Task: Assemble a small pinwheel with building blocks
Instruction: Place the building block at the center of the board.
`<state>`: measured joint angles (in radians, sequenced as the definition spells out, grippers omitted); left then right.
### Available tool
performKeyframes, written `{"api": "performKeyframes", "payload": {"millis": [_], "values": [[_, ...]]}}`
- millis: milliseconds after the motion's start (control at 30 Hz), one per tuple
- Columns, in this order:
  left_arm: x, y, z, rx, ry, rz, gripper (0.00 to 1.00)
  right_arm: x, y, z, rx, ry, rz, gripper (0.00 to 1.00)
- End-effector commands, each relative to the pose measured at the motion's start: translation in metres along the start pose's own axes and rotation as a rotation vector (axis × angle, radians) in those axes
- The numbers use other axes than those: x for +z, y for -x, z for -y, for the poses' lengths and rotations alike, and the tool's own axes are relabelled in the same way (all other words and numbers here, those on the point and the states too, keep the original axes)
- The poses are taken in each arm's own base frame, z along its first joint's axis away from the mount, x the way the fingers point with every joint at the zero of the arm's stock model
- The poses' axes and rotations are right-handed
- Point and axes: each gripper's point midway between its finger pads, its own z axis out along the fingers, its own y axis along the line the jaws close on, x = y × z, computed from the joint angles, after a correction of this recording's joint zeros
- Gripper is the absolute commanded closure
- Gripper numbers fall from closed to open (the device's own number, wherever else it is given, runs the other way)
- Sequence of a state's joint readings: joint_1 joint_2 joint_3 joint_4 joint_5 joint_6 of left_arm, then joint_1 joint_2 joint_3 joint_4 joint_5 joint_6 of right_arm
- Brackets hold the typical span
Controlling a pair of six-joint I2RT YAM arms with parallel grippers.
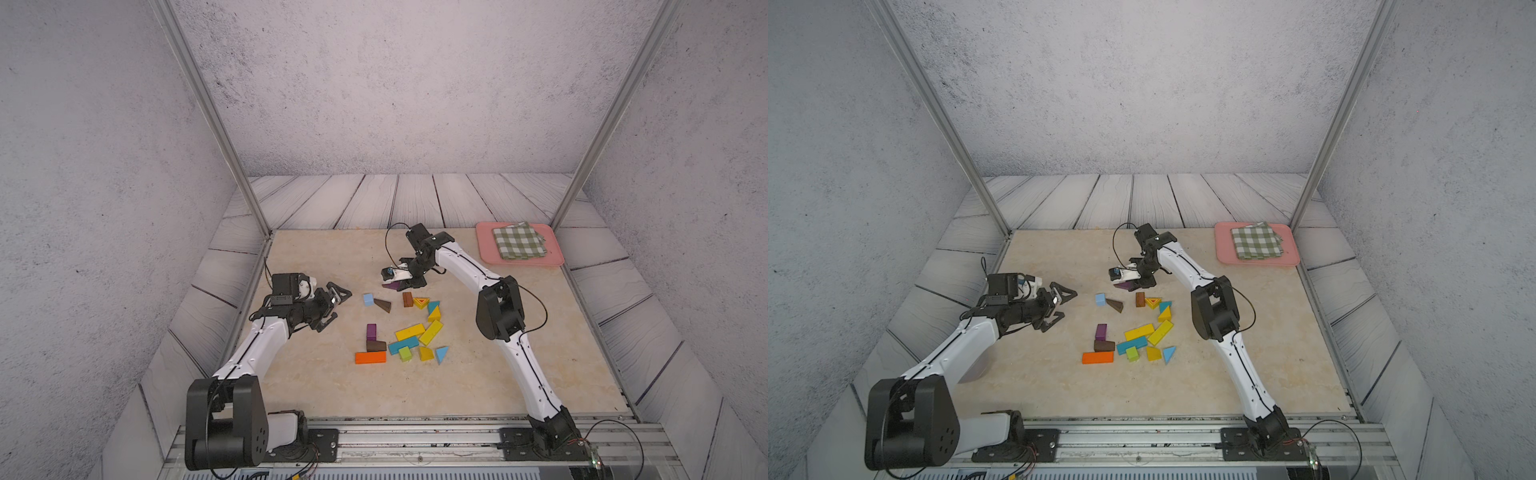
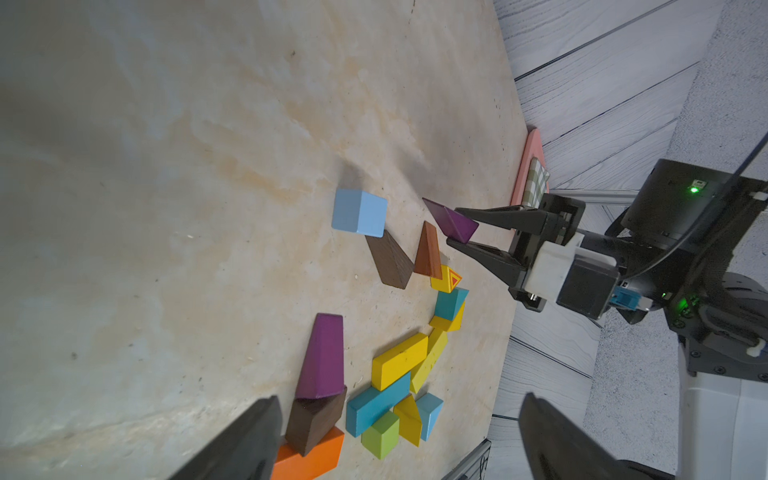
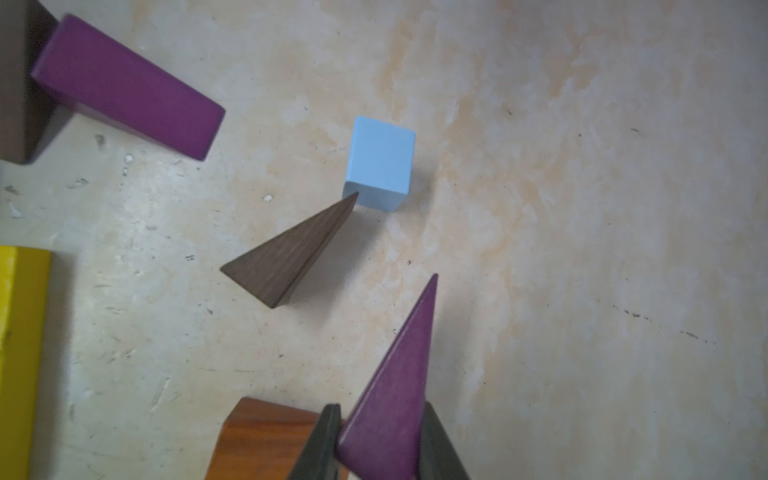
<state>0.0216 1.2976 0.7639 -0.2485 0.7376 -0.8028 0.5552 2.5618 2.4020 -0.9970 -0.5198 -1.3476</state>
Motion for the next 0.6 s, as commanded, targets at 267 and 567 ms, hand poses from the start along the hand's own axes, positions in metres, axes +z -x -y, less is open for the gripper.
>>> {"api": "performKeyframes", "payload": {"millis": [267, 567], "values": [[0.0, 0.008, 0.002, 0.064, 0.024, -0.013, 0.04, 0.041, -0.033, -0.005, 0.041, 0.039, -0.003, 0.93], [0.005, 0.01, 0.003, 0.092, 0.053, -0.035, 0.04, 0.04, -0.042, 0.0, 0.077, 0.015, -0.002, 0.36]]}}
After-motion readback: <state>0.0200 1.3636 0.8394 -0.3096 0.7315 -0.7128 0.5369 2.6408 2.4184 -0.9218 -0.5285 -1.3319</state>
